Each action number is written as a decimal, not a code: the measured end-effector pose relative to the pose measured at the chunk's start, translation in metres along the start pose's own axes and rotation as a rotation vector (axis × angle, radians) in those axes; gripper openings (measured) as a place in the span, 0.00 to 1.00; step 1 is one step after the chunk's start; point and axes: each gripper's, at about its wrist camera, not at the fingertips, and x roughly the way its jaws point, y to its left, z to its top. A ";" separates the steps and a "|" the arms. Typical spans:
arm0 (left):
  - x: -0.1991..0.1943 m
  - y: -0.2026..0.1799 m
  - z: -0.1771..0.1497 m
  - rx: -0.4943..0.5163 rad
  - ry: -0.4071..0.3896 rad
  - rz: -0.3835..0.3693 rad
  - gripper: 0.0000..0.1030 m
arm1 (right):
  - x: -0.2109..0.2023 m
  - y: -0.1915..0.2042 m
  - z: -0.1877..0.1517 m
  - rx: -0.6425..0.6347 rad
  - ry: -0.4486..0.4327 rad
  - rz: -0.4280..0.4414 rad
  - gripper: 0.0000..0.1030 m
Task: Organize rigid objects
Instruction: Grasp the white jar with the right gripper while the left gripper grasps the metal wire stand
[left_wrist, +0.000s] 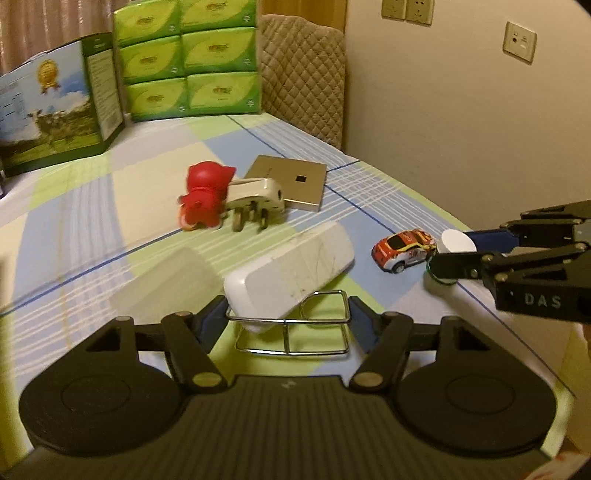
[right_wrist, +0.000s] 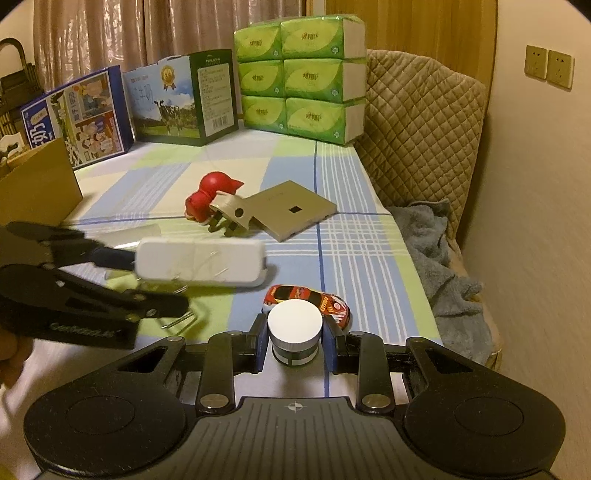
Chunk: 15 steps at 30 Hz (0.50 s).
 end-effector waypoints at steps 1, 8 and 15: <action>-0.005 0.001 -0.001 -0.005 0.000 0.004 0.63 | -0.002 0.001 0.001 0.000 -0.002 0.002 0.26; -0.037 0.008 -0.015 -0.031 0.015 0.038 0.62 | -0.015 0.010 0.006 -0.006 -0.022 0.015 0.26; -0.058 0.014 -0.019 -0.051 0.040 0.075 0.12 | -0.028 0.018 0.015 -0.016 -0.044 0.023 0.26</action>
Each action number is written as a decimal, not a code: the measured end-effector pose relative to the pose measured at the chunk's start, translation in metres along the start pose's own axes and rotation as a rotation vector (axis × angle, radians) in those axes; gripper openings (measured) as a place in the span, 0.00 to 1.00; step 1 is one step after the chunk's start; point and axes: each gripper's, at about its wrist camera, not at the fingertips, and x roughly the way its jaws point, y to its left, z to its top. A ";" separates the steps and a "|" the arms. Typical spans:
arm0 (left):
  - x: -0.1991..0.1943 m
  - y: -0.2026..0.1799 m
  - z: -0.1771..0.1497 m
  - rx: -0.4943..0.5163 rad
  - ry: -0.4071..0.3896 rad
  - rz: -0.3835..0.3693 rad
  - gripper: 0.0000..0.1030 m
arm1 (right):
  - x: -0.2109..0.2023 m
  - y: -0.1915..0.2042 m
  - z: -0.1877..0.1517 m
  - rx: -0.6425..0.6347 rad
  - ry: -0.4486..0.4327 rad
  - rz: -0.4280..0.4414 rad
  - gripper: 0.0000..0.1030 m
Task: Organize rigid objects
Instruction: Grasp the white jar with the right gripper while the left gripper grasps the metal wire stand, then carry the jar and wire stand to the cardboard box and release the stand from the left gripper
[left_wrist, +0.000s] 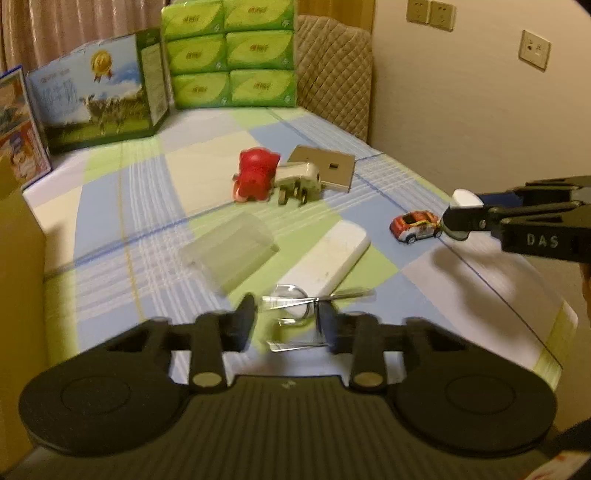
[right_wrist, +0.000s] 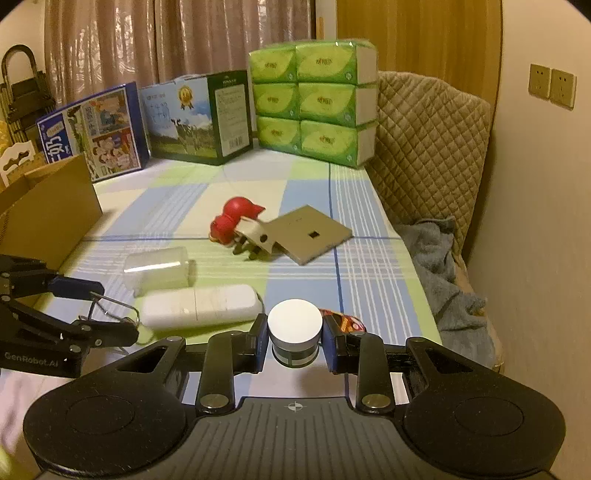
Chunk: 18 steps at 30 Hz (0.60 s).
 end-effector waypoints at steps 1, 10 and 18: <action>-0.002 0.001 -0.001 -0.002 0.005 0.006 0.10 | -0.002 0.002 0.001 -0.002 -0.002 0.001 0.26; -0.013 0.006 -0.009 -0.007 0.013 0.023 0.16 | -0.011 0.011 0.007 -0.019 -0.009 0.009 0.26; -0.008 0.008 -0.018 -0.013 -0.010 0.022 0.67 | -0.005 0.015 0.007 -0.019 0.002 0.012 0.26</action>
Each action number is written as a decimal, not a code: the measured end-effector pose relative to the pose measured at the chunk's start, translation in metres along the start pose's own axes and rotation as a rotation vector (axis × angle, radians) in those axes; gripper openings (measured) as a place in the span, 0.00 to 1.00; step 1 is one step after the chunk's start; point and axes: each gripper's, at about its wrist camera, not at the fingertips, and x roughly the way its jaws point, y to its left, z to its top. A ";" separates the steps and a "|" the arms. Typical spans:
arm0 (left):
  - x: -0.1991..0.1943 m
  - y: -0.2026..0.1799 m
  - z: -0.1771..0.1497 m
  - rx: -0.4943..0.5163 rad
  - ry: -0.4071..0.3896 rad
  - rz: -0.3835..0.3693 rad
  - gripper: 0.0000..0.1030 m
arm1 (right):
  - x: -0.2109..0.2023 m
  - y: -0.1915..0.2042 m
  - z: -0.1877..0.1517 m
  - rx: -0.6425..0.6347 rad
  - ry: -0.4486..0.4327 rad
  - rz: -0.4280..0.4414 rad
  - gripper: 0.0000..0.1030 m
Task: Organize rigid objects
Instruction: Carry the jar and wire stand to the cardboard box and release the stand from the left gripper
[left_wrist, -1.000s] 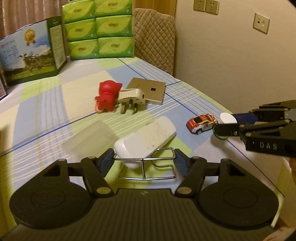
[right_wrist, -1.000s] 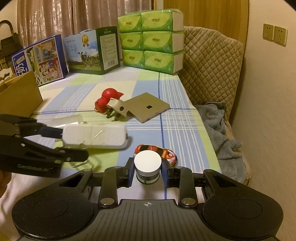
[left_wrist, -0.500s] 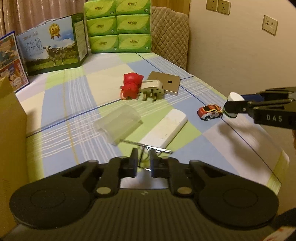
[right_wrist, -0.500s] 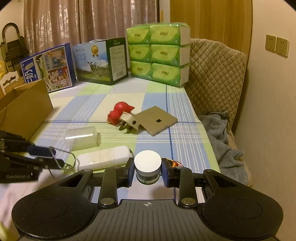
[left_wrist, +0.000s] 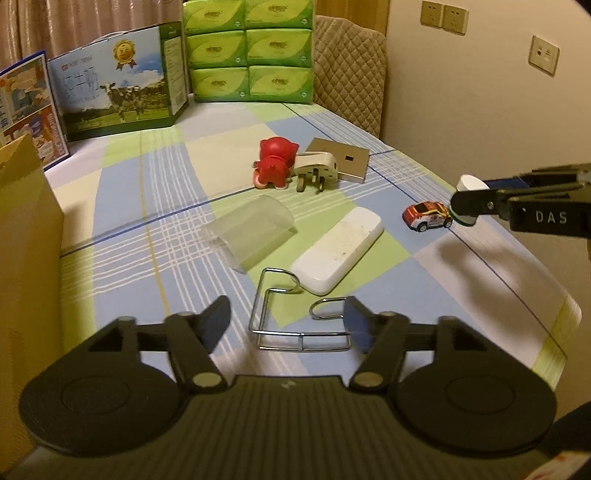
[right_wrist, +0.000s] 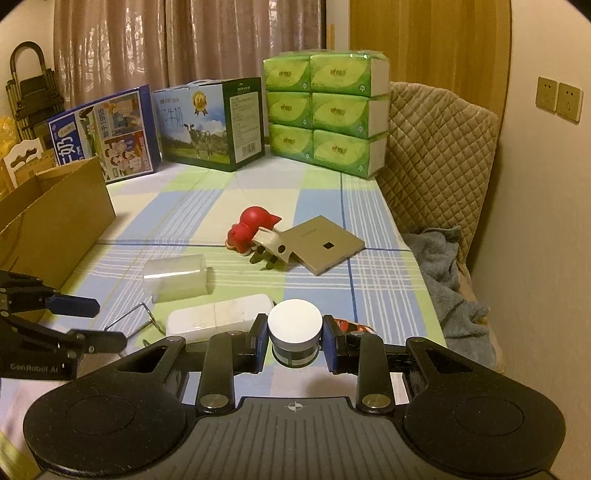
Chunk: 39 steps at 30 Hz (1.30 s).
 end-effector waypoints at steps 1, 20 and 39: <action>0.003 -0.002 0.000 0.013 0.000 0.000 0.69 | 0.001 0.000 0.000 -0.002 0.002 0.001 0.26; 0.027 -0.002 0.005 0.043 0.040 -0.026 0.62 | 0.010 -0.004 -0.001 -0.003 0.020 -0.008 0.26; -0.072 0.032 0.053 -0.052 -0.093 0.059 0.62 | -0.032 0.031 0.048 -0.062 -0.068 0.054 0.26</action>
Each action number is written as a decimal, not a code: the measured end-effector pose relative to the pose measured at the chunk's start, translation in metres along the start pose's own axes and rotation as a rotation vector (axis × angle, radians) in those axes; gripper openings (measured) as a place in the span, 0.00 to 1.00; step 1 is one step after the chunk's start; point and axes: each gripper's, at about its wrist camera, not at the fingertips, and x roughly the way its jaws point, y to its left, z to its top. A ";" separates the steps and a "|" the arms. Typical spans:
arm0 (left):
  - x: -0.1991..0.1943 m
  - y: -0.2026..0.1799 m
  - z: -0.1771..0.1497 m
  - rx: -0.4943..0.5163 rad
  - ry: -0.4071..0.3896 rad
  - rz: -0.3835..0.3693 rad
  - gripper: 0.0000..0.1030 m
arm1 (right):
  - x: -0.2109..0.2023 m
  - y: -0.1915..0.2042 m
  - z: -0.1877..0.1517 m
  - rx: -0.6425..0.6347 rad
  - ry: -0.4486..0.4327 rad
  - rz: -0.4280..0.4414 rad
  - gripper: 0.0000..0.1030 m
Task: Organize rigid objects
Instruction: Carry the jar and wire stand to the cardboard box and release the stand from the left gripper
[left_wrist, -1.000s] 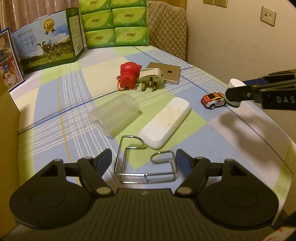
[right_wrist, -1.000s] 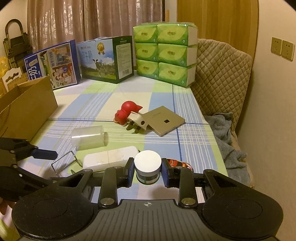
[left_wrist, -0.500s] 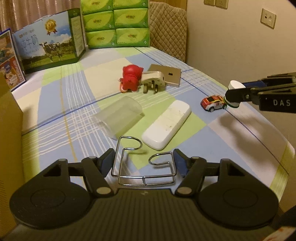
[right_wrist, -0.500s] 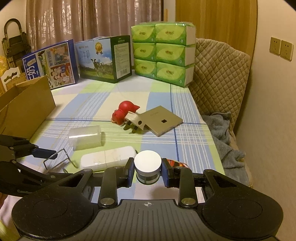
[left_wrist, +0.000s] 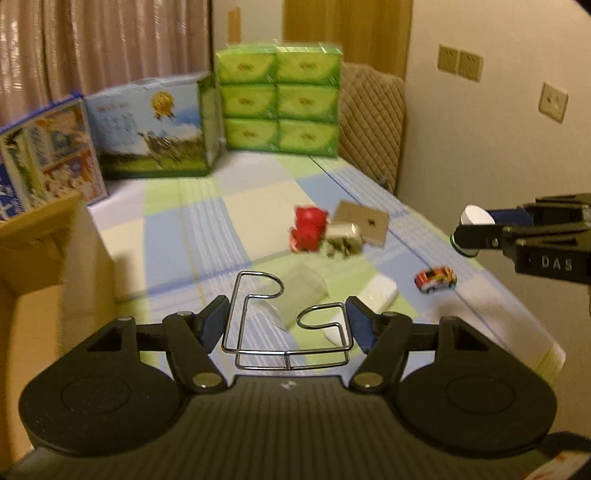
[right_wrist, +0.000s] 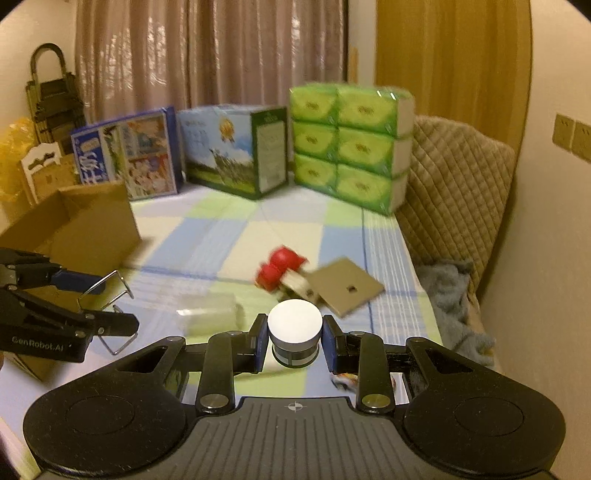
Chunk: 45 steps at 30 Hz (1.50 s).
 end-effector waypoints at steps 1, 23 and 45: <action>-0.007 0.003 0.003 -0.003 -0.009 0.010 0.62 | -0.003 0.005 0.006 -0.009 -0.007 0.008 0.26; -0.151 0.171 -0.029 -0.164 -0.043 0.307 0.62 | 0.005 0.219 0.067 -0.187 -0.023 0.392 0.26; -0.127 0.223 -0.074 -0.222 0.035 0.294 0.63 | 0.081 0.297 0.045 -0.253 0.120 0.446 0.26</action>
